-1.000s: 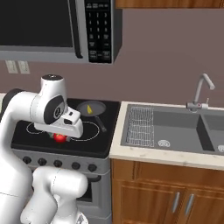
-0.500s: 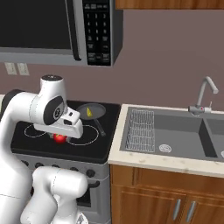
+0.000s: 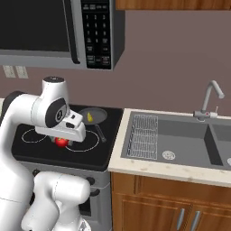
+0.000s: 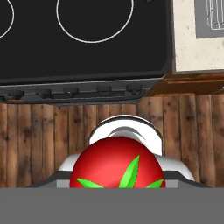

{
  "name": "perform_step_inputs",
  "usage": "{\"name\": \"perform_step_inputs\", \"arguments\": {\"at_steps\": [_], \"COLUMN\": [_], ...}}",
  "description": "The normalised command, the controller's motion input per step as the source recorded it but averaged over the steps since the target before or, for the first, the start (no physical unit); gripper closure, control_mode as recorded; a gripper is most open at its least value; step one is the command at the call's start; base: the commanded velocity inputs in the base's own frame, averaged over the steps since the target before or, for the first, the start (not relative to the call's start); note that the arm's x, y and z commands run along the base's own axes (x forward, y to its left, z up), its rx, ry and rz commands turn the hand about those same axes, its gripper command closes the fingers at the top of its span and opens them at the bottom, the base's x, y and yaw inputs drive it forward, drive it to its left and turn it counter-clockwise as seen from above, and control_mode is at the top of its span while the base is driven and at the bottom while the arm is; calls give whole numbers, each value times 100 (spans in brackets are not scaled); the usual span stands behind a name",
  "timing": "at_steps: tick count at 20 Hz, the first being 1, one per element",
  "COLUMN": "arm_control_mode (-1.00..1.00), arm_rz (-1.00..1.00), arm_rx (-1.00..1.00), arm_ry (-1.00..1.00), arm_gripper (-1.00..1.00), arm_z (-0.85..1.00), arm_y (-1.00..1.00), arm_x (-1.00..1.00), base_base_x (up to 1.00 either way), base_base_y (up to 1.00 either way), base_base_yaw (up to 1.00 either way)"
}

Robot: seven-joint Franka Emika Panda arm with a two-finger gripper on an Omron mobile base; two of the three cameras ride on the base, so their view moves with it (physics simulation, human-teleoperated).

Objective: Put the tomato and lemon wedge in the pan. Then turn on the rear right burner and set the heat to medium.

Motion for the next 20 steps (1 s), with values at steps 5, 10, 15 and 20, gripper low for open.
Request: {"name": "perform_step_inputs", "arguments": {"at_steps": [5,10,15,20], "arm_control_mode": [-100,-100,-100,-100], "arm_rz": [0,0,4,19], "arm_rx": [0,0,0,2], "arm_ry": [0,0,0,3], "arm_gripper": [100,100,100,100], "arm_z": [0,0,0,-14], "arm_y": [0,0,-17,-38], "arm_x": [0,0,4,87], "base_base_x": [0,0,0,0], "base_base_y": [0,0,0,0], "base_base_yaw": [0,0,0,0]}}
